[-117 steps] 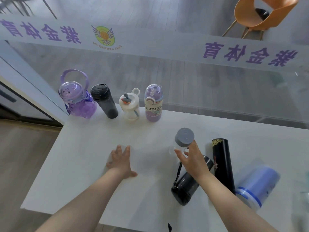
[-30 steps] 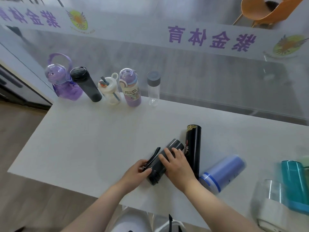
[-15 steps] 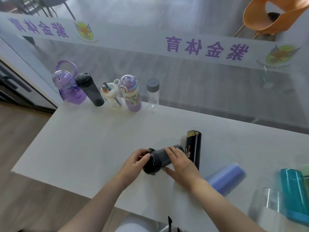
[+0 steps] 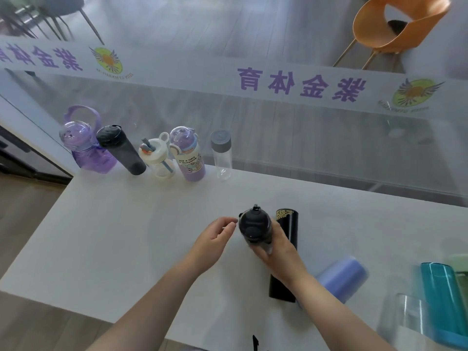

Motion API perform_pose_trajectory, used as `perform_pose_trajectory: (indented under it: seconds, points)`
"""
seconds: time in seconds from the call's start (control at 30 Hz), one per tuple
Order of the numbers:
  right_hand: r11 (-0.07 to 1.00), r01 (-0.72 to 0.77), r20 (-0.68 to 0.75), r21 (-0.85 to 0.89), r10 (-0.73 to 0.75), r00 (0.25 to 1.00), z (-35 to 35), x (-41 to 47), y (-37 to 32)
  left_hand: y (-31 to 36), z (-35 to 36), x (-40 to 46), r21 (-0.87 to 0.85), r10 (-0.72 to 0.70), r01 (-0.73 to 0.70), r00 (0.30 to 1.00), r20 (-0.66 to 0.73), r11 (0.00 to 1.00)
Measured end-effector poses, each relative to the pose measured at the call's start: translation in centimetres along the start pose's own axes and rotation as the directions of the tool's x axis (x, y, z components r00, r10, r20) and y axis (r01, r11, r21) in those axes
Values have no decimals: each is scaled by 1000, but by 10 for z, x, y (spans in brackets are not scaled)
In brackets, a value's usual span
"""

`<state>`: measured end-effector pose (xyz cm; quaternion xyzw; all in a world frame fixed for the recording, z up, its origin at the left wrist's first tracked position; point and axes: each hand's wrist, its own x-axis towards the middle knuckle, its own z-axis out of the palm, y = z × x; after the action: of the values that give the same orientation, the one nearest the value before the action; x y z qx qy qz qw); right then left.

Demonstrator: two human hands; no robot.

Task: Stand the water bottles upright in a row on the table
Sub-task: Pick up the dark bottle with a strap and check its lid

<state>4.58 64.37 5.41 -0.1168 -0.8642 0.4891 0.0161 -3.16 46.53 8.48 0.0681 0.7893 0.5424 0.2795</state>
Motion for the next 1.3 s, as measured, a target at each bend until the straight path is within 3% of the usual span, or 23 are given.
perform_pose_trajectory:
  seconds: [0.13,0.27,0.37,0.5,0.8,1.3]
  points:
    - [992,-90,7,87,90,996,-5,12,3,-24,-12,16,315,-60,57,998,-1,947]
    - [983,-113,33,143,109,993,-6,30,2,-55,-25,31,762,-189,113,982,13,637]
    - [979,-125,38,160,120,992,-6,48,3,-71,-30,33,836,-312,186,950,-18,516]
    - [975,-148,47,167,142,989,-7,75,6,-82,-29,33,887,-320,183,946,-42,425]
    - [973,-133,14,188,133,991,-8,147,2,-86,-23,36,917,-327,178,943,-56,357]
    - [981,-143,-12,131,146,989,-5,190,0,-88,-24,37,887,-342,189,939,-38,421]
